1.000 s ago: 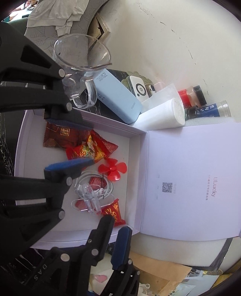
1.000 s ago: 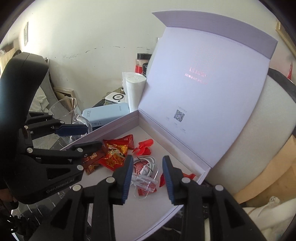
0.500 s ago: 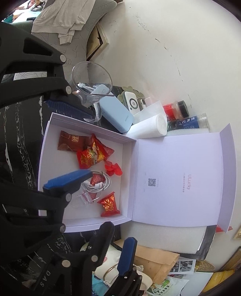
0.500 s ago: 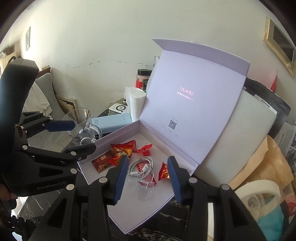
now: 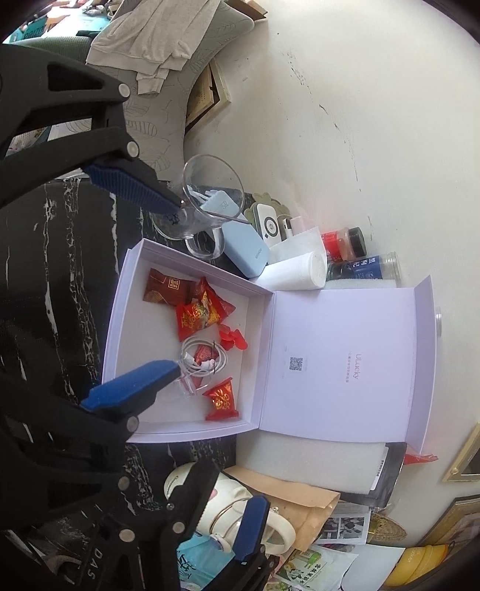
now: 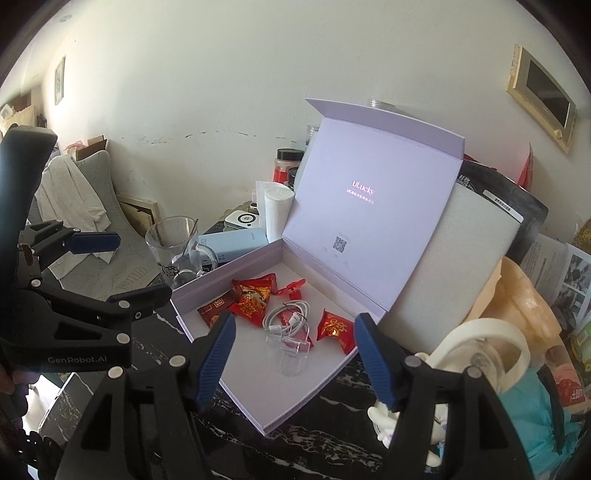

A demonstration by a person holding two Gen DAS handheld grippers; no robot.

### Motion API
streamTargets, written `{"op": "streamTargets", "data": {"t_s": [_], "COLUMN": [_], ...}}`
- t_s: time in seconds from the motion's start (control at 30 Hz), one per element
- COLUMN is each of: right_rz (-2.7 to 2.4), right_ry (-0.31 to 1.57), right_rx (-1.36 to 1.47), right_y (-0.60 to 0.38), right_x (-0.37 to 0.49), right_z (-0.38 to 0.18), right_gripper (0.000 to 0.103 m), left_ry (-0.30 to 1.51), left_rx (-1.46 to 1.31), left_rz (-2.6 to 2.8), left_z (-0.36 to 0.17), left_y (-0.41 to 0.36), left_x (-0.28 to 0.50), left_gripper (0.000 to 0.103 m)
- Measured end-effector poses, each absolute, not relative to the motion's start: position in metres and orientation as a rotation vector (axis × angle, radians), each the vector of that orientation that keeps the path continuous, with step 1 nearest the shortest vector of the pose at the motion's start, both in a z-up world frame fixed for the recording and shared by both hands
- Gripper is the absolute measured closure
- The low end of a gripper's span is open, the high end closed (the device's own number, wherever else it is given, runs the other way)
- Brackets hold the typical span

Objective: Organize objects
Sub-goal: 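Withdraw both open tools from the box back over the table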

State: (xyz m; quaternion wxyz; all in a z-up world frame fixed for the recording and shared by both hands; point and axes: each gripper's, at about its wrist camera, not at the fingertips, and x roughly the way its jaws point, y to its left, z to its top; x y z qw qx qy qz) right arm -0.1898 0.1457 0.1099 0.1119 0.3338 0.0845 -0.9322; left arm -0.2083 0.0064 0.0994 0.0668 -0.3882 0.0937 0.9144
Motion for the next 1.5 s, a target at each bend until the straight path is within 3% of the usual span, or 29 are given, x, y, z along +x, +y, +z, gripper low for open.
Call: {"op": "streamTargets", "data": {"t_s": [0.23,1.5], "right_rz": [-2.746,-2.730], "right_ry": [0.229,0.221], "right_rx": [0.997,1.110], "right_y": [0.148,0.140], "right_x": [-0.167,-0.056], "right_z": [0.110,0.059], "right_gripper": [0.032,0.031], "left_ry": [0.255,0.165], "left_rx": [-1.193,-1.271], "left_rz": [2.784,2.804], "left_z": [0.100,0.061], "left_y": [-0.001,-0.019], "left_x": [-0.182,-0.060], "left_gripper": [0.017,0.017]}}
